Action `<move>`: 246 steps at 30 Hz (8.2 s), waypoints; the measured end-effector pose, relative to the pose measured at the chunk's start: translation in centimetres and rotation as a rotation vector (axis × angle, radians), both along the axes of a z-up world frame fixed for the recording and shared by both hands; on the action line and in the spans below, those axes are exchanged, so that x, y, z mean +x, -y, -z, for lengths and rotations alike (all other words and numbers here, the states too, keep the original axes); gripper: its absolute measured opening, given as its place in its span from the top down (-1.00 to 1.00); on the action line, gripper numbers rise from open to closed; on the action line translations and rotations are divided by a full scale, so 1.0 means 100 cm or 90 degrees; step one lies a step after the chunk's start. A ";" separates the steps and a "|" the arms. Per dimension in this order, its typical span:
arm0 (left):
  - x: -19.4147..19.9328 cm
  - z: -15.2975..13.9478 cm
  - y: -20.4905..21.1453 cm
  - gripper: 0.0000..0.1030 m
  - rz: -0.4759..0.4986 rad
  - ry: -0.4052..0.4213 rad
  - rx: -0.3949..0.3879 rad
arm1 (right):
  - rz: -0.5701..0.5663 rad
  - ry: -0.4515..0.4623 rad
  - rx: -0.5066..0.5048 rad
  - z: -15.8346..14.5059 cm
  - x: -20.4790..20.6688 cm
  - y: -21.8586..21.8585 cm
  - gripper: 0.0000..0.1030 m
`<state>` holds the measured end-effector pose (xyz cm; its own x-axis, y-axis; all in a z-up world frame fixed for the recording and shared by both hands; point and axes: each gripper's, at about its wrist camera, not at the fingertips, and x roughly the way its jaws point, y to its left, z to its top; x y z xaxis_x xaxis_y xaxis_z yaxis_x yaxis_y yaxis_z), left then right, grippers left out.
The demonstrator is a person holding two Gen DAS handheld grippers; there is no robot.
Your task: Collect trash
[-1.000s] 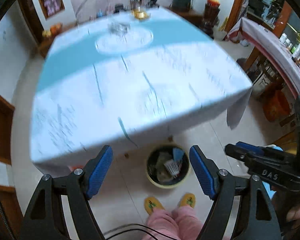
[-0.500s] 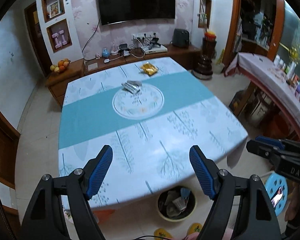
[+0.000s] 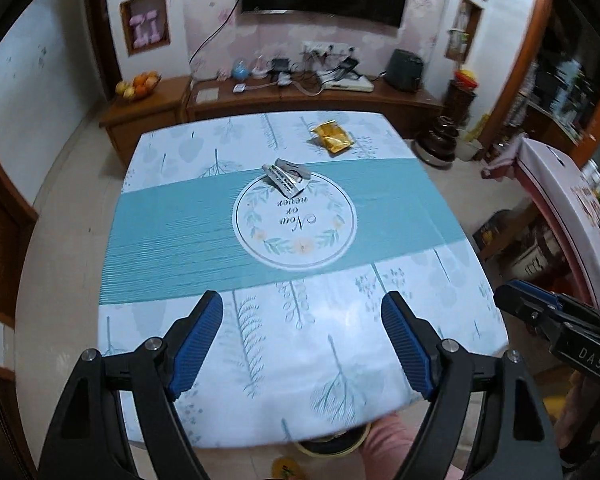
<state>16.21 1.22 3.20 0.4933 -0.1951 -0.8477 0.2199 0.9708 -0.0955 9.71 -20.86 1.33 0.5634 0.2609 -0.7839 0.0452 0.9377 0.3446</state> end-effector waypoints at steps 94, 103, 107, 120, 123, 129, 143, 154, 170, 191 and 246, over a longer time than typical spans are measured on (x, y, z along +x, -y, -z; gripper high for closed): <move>0.125 0.100 0.056 0.75 -0.136 -0.109 0.015 | -0.126 -0.080 0.015 0.089 0.230 0.028 0.70; 0.025 0.051 0.014 0.75 -0.026 -0.060 -0.031 | -0.032 -0.065 0.086 0.043 0.098 0.009 0.70; -0.013 0.035 -0.003 0.75 0.019 -0.044 -0.058 | 0.009 -0.054 0.091 0.031 0.042 -0.006 0.70; -0.122 0.060 -0.021 0.75 0.100 -0.100 -0.110 | 0.068 -0.155 0.117 0.067 -0.093 -0.044 0.70; -0.147 0.082 -0.010 0.75 0.117 -0.115 -0.089 | 0.084 -0.188 0.123 0.085 -0.114 -0.042 0.70; -0.182 0.139 0.011 0.73 0.118 -0.171 -0.061 | 0.115 -0.247 0.130 0.136 -0.149 -0.035 0.70; -0.202 0.333 0.050 0.57 0.076 -0.196 -0.003 | 0.150 -0.342 0.144 0.337 -0.190 0.000 0.67; -0.188 0.446 0.050 0.00 0.066 -0.169 0.032 | 0.152 -0.351 0.155 0.484 -0.165 0.002 0.35; -0.193 0.480 0.030 -0.98 0.017 -0.143 0.084 | 0.125 -0.281 0.083 0.520 -0.158 -0.008 -0.28; -0.199 0.385 0.014 -0.98 -0.048 -0.175 0.079 | 0.093 -0.245 0.016 0.423 -0.166 -0.015 -0.33; -0.222 -0.039 -0.027 -0.98 -0.154 0.051 0.050 | 0.024 0.056 -0.083 -0.041 -0.174 -0.064 -0.37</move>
<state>-5.99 3.97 7.11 0.5839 0.0016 -0.8118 -0.0162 0.9998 -0.0097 -7.68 -14.42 5.42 0.6389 0.1372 -0.7570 0.0562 0.9730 0.2238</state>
